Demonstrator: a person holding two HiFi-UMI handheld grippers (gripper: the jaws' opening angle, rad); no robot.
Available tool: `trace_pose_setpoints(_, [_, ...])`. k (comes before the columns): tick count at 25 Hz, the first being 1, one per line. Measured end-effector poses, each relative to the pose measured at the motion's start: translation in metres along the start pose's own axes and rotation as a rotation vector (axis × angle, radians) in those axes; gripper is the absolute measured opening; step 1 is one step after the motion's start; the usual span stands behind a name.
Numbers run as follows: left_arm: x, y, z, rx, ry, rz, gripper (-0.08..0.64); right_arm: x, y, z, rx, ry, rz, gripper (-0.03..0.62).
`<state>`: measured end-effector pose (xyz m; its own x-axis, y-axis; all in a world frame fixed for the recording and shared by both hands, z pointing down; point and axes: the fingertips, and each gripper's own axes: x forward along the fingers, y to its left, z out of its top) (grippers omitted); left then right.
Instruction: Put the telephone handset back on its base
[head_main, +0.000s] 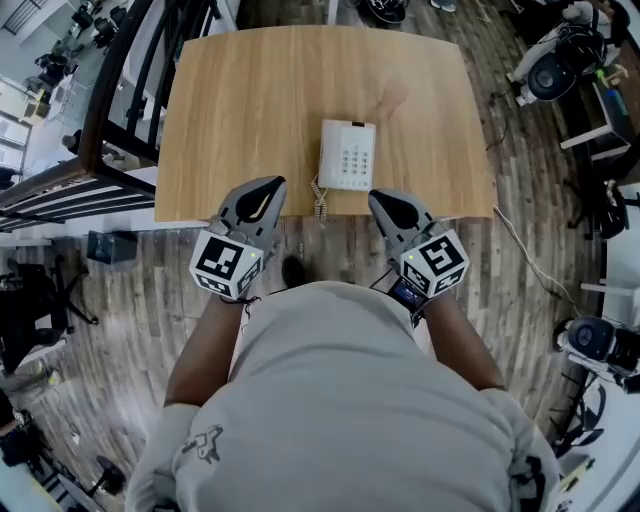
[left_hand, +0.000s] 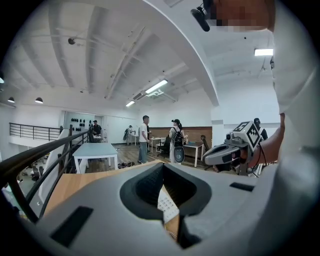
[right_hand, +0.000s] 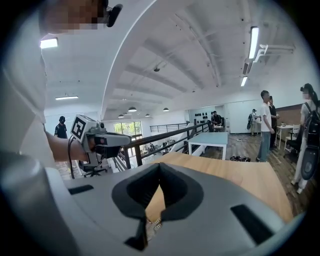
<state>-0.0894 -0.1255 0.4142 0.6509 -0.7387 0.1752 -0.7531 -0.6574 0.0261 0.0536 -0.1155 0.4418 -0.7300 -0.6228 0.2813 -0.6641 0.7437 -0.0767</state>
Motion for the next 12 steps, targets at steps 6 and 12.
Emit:
trace_pose_setpoints(6, [0.003, -0.052, -0.008, 0.006, 0.029, 0.026, 0.006, -0.055, -0.01, -0.012, -0.015, -0.017, 0.013, 0.005])
trace_pose_setpoints(12, [-0.003, -0.104, -0.019, -0.025, 0.043, 0.069, 0.006, -0.107, -0.009, -0.035, -0.039, -0.011, 0.043, 0.006])
